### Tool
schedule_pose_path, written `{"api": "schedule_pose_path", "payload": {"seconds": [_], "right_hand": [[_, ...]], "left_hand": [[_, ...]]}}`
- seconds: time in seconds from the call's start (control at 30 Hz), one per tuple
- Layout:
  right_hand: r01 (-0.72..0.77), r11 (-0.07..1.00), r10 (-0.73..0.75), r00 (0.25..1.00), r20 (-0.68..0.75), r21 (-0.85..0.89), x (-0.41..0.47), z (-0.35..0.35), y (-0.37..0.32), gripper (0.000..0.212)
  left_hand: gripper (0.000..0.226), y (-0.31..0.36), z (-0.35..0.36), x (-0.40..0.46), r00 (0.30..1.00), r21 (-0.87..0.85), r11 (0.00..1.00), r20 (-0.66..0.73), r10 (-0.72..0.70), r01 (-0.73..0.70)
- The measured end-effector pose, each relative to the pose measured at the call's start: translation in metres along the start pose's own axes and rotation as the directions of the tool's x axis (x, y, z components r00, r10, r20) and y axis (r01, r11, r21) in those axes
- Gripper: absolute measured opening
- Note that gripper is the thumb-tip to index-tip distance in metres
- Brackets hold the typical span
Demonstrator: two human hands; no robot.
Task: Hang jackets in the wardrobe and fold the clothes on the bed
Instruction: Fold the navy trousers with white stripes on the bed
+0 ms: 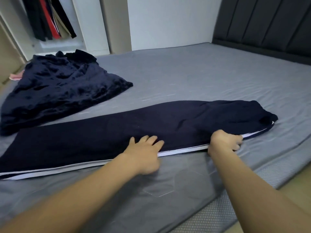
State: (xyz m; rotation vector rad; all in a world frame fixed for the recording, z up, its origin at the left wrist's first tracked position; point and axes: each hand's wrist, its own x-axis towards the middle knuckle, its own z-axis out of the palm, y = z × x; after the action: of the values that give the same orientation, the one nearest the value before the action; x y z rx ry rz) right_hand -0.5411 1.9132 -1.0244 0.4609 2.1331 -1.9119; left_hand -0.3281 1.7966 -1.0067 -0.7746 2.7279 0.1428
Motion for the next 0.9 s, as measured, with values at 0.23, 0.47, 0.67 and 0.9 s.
{"api": "schedule_pose_path", "payload": {"seconds": [0.23, 0.47, 0.67, 0.9], "right_hand": [[0.643, 0.263, -0.54, 0.716, 0.443, -0.719, -0.018, 0.027, 0.026, 0.063], [0.891, -0.138, -0.199, 0.402, 0.894, -0.432, -0.148, 0.131, 0.076, 0.066], [0.979, -0.174, -0.117, 0.084, 0.99, -0.104, -0.286, 0.188, 0.126, 0.077], [0.952, -0.287, -0.253, -0.18, 0.95, 0.104, -0.364, 0.213, 0.165, 0.072]], "left_hand": [[0.066, -0.069, 0.044, 0.004, 0.976, -0.174, 0.978, -0.158, -0.146, 0.118], [0.064, -0.218, 0.072, -0.077, 0.815, -0.254, 0.82, -0.154, -0.559, 0.514], [0.063, -0.345, 0.073, -0.11, 0.675, -0.619, 0.523, 0.016, -0.738, 0.586], [0.017, -0.389, 0.034, -0.091, 0.691, -0.965, -0.034, 0.209, -0.692, 0.259]]}}
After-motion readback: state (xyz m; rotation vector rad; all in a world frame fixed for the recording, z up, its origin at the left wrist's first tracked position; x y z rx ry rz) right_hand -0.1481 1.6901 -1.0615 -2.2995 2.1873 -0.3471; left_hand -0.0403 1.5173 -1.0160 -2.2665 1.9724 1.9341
